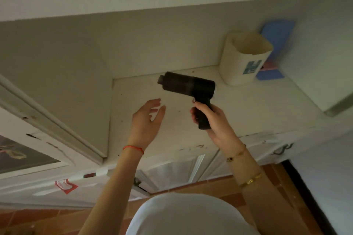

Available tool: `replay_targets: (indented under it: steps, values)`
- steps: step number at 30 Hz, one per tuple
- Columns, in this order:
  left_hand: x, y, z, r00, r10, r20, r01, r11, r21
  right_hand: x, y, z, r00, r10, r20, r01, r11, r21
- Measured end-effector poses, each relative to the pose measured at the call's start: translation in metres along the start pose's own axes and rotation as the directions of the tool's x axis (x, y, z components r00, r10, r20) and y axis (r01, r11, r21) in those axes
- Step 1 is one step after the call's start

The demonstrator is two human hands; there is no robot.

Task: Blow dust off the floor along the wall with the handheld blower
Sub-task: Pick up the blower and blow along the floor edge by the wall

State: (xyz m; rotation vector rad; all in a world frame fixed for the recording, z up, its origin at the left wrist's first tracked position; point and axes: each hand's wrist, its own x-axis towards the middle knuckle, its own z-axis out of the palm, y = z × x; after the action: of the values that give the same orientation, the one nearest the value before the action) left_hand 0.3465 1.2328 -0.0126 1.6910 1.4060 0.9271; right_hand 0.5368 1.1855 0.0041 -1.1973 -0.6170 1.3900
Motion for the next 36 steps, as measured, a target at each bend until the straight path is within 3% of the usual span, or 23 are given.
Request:
replay_targets:
  steps: [3,7,11,20,23,31,36]
  values:
    - [-0.004,0.01,0.012,0.997,0.022,0.077,-0.018,0.999,-0.045,-0.018,-0.003,-0.019,0.996,0.074,0.04,-0.081,0.975,0.206]
    - [-0.008,0.022,0.029,0.98,0.014,0.2,0.023,0.983,-0.18,-0.043,0.0,-0.037,0.997,0.068,0.044,-0.077,0.962,0.26]
    - [-0.015,0.036,0.041,0.963,-0.002,0.269,0.094,0.94,-0.329,-0.066,0.007,-0.048,0.999,0.033,0.024,-0.037,0.972,0.23]
    - [-0.03,0.061,0.073,0.906,0.077,0.416,0.079,0.935,-0.345,-0.113,0.015,-0.071,0.983,-0.056,-0.174,0.081,0.987,0.142]
    - [-0.035,0.074,0.09,0.869,0.124,0.479,0.063,0.933,-0.355,-0.136,0.01,-0.082,0.967,-0.098,-0.236,0.133,0.982,0.137]
    - [-0.06,0.115,0.152,0.728,0.212,0.652,0.069,0.923,-0.378,-0.191,0.012,-0.13,0.935,-0.083,-0.346,0.219,0.9,0.376]
    - [-0.09,0.138,0.202,0.623,0.251,0.741,0.049,0.933,-0.357,-0.225,0.019,-0.169,0.897,-0.094,-0.433,0.27,0.89,0.367]
